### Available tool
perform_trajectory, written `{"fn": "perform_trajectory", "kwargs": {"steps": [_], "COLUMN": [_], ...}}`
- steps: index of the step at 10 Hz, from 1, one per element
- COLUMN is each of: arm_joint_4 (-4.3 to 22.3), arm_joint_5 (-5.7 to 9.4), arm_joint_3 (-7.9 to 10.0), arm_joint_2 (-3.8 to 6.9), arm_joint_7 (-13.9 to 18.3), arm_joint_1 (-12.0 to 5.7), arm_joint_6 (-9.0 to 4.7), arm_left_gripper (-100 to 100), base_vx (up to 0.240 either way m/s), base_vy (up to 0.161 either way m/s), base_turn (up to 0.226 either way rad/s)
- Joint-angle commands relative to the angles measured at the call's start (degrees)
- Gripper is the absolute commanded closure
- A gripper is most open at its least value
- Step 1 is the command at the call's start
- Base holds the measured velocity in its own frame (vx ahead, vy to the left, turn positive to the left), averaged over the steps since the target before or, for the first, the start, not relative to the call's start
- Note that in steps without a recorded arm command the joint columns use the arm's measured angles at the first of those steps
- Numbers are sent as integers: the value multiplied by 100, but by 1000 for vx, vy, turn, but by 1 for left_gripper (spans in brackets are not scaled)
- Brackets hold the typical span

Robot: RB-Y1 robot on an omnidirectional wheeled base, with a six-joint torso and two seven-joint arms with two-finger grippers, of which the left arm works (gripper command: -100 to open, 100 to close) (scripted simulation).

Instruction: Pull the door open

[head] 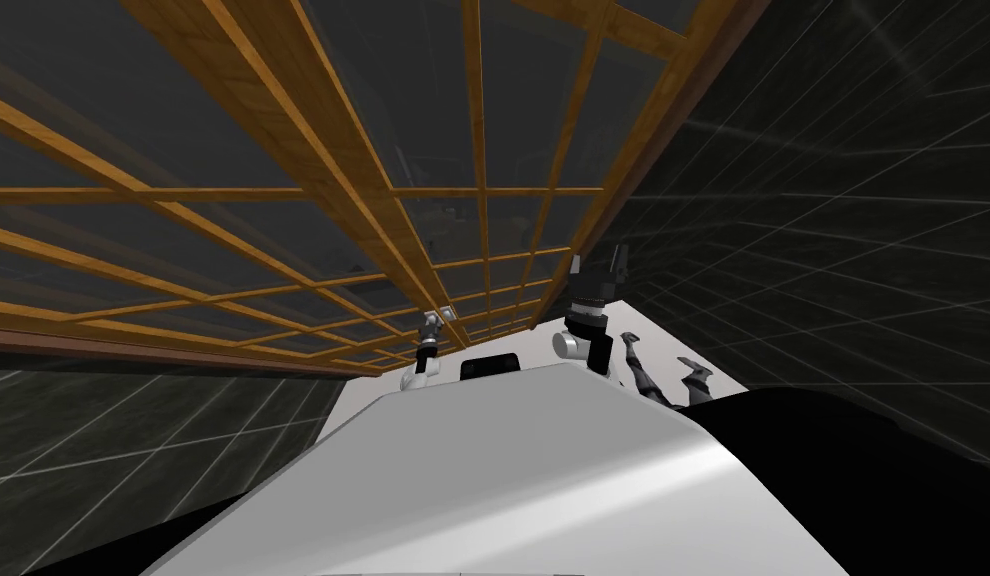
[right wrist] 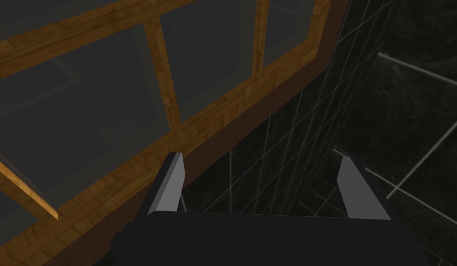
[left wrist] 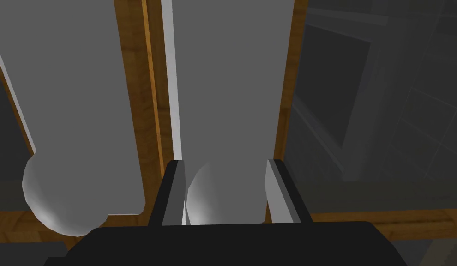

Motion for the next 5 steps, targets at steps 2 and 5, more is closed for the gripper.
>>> {"fn": "perform_trajectory", "kwargs": {"steps": [2,5], "arm_joint_4": [-19,61], "arm_joint_5": [17,59], "arm_joint_3": [31,74], "arm_joint_2": [37,97], "arm_joint_7": [3,167], "arm_joint_1": [1,192], "arm_joint_6": [-14,11], "arm_left_gripper": [100,100], "base_vx": [-4,-114], "base_vy": [1,-15], "base_turn": [-1,9]}}
